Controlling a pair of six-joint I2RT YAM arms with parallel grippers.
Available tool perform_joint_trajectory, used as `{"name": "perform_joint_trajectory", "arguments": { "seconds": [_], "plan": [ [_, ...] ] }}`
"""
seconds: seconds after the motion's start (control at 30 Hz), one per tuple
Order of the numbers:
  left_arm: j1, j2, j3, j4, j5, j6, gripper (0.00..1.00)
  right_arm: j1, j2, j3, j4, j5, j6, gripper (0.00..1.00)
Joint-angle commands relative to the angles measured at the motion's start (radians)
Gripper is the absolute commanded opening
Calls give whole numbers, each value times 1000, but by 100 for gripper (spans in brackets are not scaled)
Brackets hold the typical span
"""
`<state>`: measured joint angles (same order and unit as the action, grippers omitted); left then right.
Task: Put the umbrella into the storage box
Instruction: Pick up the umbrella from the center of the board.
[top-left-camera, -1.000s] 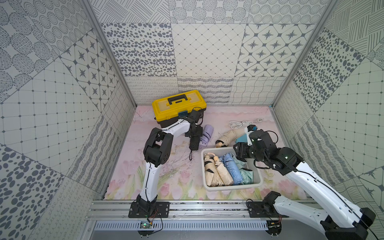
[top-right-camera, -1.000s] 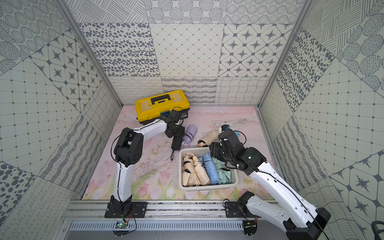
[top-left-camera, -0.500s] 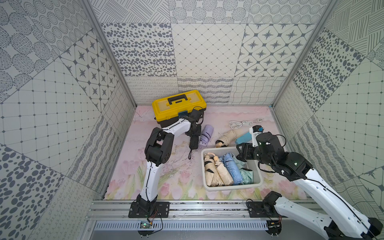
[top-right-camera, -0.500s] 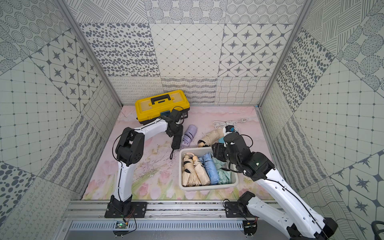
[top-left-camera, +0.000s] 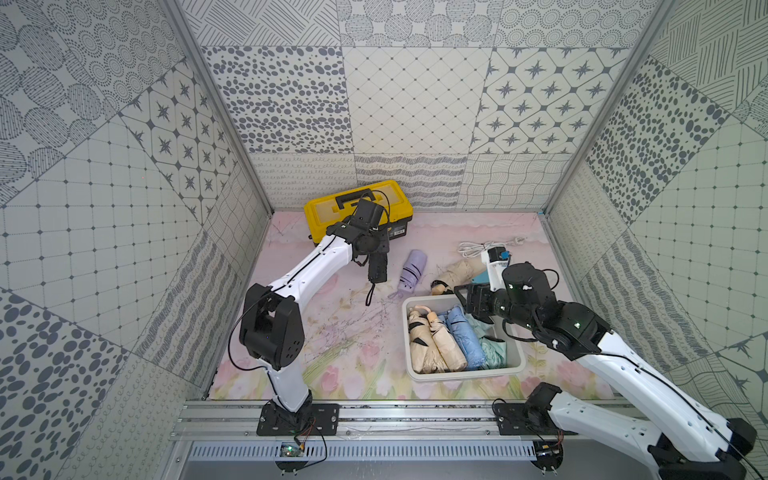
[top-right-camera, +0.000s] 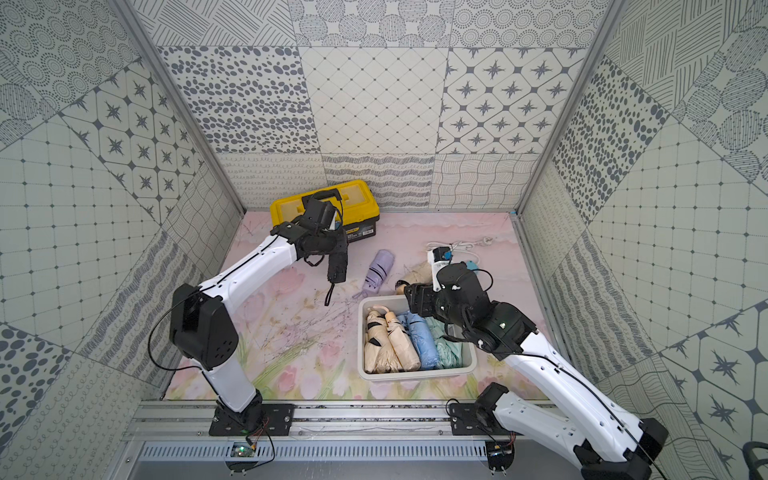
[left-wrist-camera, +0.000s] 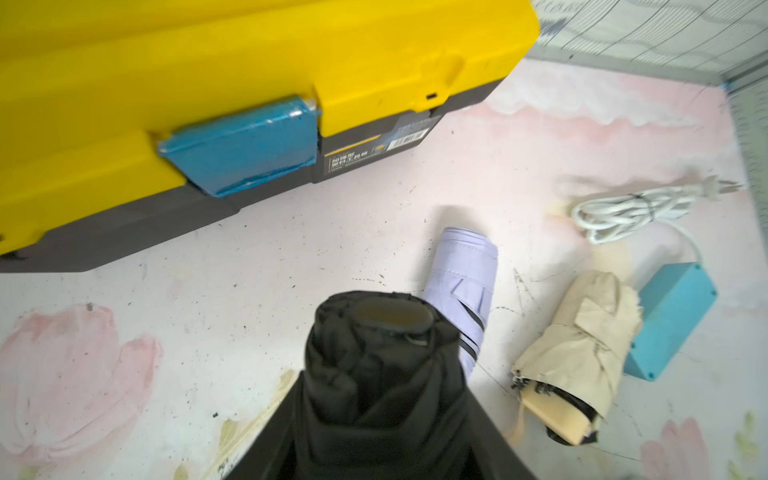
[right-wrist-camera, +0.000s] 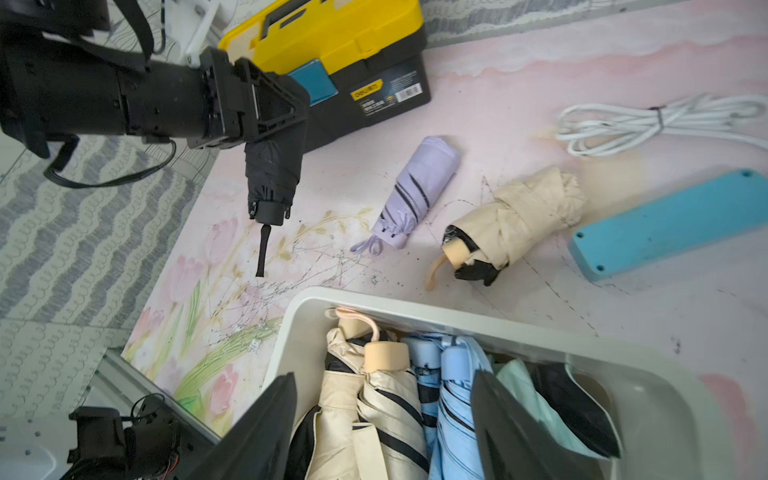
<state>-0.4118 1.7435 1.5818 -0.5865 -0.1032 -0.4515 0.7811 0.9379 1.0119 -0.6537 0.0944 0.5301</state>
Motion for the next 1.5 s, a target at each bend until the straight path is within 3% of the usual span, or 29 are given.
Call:
{"name": "perform_joint_trajectory", "arguments": {
  "seconds": [0.0, 0.17, 0.37, 0.6, 1.0, 1.17, 1.47],
  "plan": [
    [7, -158, -72, 25, 58, -204, 44, 69, 59, -36, 263, -16, -48, 75],
    [13, -301, -197, 95, 125, -426, 43, 157, 210, -67, 535, -56, -64, 79],
    [13, -395, -304, 133, 168, -582, 42, 196, 382, -52, 756, -104, -93, 82],
    [14, -435, -364, 165, 158, -663, 40, 235, 504, -27, 899, -93, -124, 84],
    [14, -443, -388, 164, 132, -700, 38, 263, 602, 10, 970, -24, -165, 81],
    [14, -450, -392, 163, 119, -719, 37, 262, 625, 29, 957, 13, -193, 72],
    [14, -473, -408, 147, 83, -763, 38, 263, 662, 76, 954, 37, -223, 47]
  ]
}}
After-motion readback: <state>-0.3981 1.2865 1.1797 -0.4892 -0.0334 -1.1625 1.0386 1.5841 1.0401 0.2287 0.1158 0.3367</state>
